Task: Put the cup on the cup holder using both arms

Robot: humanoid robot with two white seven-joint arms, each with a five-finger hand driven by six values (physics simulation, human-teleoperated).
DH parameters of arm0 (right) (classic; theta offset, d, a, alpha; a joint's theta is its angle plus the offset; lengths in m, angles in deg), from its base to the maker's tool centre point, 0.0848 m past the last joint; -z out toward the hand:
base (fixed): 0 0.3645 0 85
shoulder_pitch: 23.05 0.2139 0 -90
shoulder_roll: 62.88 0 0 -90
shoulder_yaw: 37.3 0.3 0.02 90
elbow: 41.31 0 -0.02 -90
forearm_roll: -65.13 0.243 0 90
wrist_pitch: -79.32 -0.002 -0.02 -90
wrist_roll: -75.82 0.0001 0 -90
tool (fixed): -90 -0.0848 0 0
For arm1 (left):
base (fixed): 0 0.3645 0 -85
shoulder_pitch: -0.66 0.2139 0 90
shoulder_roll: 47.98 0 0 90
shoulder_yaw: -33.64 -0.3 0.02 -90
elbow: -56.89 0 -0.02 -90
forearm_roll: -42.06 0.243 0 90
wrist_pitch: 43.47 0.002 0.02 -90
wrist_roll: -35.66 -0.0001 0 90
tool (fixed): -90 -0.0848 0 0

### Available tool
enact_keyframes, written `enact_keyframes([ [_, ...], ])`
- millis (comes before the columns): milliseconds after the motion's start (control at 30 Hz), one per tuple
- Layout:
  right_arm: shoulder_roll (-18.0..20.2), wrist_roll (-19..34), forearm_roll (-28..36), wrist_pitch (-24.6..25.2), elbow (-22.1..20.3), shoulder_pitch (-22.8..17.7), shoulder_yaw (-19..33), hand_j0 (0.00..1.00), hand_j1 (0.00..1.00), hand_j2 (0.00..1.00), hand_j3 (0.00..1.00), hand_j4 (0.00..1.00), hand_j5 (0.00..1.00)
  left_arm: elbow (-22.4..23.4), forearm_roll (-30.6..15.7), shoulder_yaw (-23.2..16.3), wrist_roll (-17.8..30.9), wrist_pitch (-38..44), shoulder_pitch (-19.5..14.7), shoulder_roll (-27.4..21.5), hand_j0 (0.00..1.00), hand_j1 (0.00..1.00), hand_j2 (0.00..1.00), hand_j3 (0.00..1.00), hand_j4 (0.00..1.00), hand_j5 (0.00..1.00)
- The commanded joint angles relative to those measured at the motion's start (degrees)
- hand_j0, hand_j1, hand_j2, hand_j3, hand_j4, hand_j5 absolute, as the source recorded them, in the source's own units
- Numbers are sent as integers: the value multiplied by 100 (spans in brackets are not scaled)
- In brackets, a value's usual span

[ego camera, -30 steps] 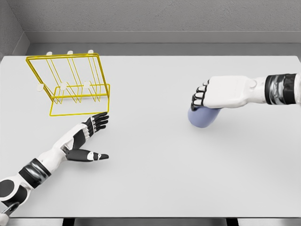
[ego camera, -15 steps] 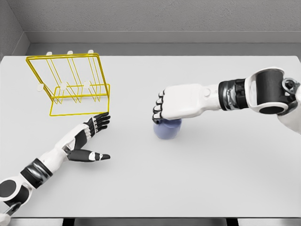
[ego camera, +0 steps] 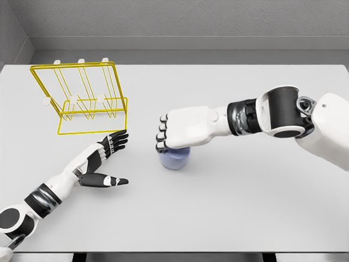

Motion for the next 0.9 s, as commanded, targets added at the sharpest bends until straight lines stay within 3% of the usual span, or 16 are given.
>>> enact_keyframes([
  [0,-2,-2,-50,14,0,0,22,100,100,100,100,100,100,-3,-12,1,1,-1,0,4,100,100,100,100,100,100],
  [100,7,-2,-42,14,0,0,101,100,100,100,100,100,100,-3,-12,1,1,-1,0,-5,100,100,100,100,100,100],
  [133,-10,-2,-15,14,0,-9,391,100,100,100,100,100,100,-3,-12,1,1,-1,0,3,100,100,100,100,100,100],
  [167,-37,-2,20,14,0,-9,733,100,100,100,100,100,100,-3,-12,1,1,-1,0,-5,100,100,100,100,100,100],
  [233,-28,-2,99,14,0,-70,1955,100,100,100,100,100,100,-3,-12,1,1,-1,0,4,100,100,100,100,100,100],
  [333,95,-2,864,14,0,-395,3431,100,100,100,100,100,100,-3,-12,10,1,-1,0,-5,100,100,100,100,100,100],
  [367,261,-2,872,14,9,-754,3958,100,100,100,100,100,100,-3,-12,10,1,-1,0,-5,100,100,100,100,100,100],
  [433,297,-2,899,14,35,-1862,5286,100,100,100,100,100,100,-3,-12,1,1,-1,-9,4,100,100,100,100,100,100],
  [500,297,-2,1469,14,18,-2934,6209,100,100,100,100,100,100,-3,-12,-8,1,-1,-88,144,100,100,100,100,100,100],
  [567,288,-2,1892,14,18,-3647,6596,100,100,100,100,100,100,6,-3,-96,1,17,-167,293,100,100,100,100,100,100],
  [633,209,-2,2154,14,26,-4077,6711,100,100,100,100,100,100,93,-3,-166,1,26,-299,407,100,100,100,100,100,100],
  [767,192,-2,2349,14,70,-4658,6711,100,100,100,100,100,100,252,-3,-395,1,35,-589,601,100,100,100,100,100,100],
  [867,183,-2,2358,14,70,-4737,6719,100,100,100,100,100,100,506,-3,-614,1,35,-870,812,100,100,100,100,100,100],
])
